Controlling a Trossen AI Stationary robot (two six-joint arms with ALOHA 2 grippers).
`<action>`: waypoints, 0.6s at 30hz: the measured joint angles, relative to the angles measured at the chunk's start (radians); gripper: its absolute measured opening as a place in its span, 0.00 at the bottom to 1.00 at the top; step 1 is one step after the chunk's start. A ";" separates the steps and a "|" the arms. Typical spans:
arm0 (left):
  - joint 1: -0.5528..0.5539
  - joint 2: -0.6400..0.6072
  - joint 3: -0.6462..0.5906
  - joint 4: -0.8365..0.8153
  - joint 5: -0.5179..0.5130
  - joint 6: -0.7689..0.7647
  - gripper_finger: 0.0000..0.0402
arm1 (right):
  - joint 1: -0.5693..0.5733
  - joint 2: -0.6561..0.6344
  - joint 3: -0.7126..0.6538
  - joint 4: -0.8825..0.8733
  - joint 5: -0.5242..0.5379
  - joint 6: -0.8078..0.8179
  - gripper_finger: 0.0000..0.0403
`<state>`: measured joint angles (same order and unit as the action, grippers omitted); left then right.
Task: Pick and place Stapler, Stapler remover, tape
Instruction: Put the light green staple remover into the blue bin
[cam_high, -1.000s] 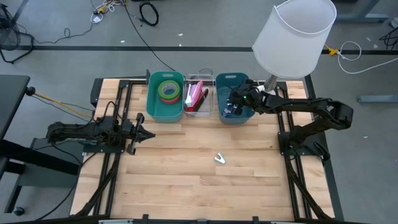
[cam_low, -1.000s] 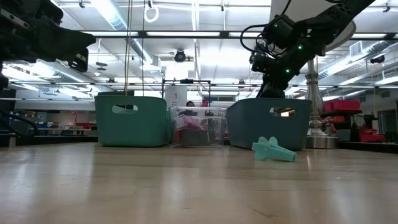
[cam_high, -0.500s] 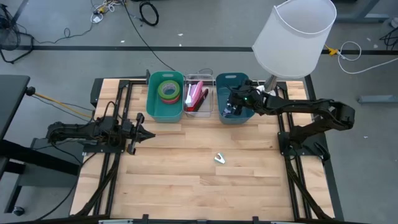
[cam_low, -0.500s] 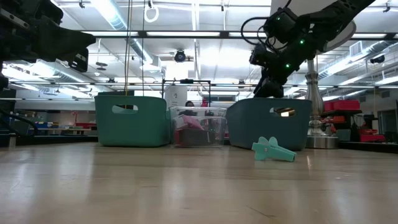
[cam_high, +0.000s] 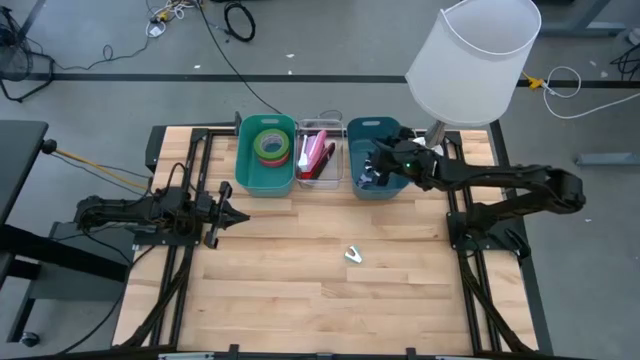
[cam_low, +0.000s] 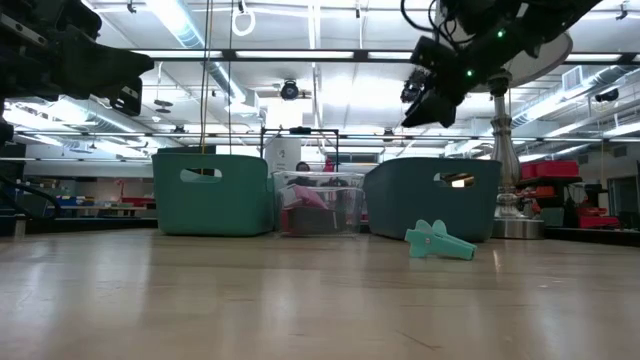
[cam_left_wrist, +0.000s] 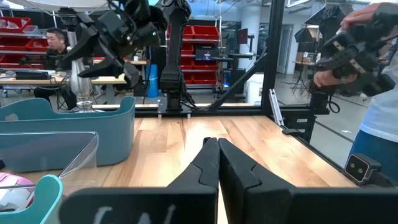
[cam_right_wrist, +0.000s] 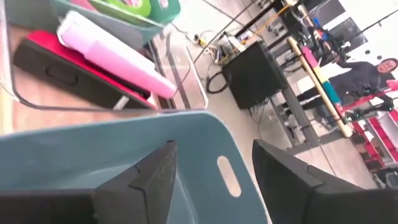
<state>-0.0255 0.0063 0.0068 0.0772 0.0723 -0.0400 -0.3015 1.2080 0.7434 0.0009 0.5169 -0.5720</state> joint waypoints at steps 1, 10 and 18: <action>0.000 0.000 0.000 0.000 0.000 0.000 0.01 | 0.005 -0.004 0.010 -0.011 0.000 0.000 0.53; 0.000 0.000 0.000 0.000 0.000 0.000 0.01 | 0.052 -0.012 0.164 -0.072 0.000 0.018 0.53; 0.000 0.000 0.000 0.000 0.000 0.000 0.01 | 0.120 -0.012 0.212 -0.055 0.051 0.068 0.53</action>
<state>-0.0254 0.0063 0.0071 0.0772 0.0726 -0.0399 -0.1815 1.1965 0.9558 -0.0537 0.5675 -0.5039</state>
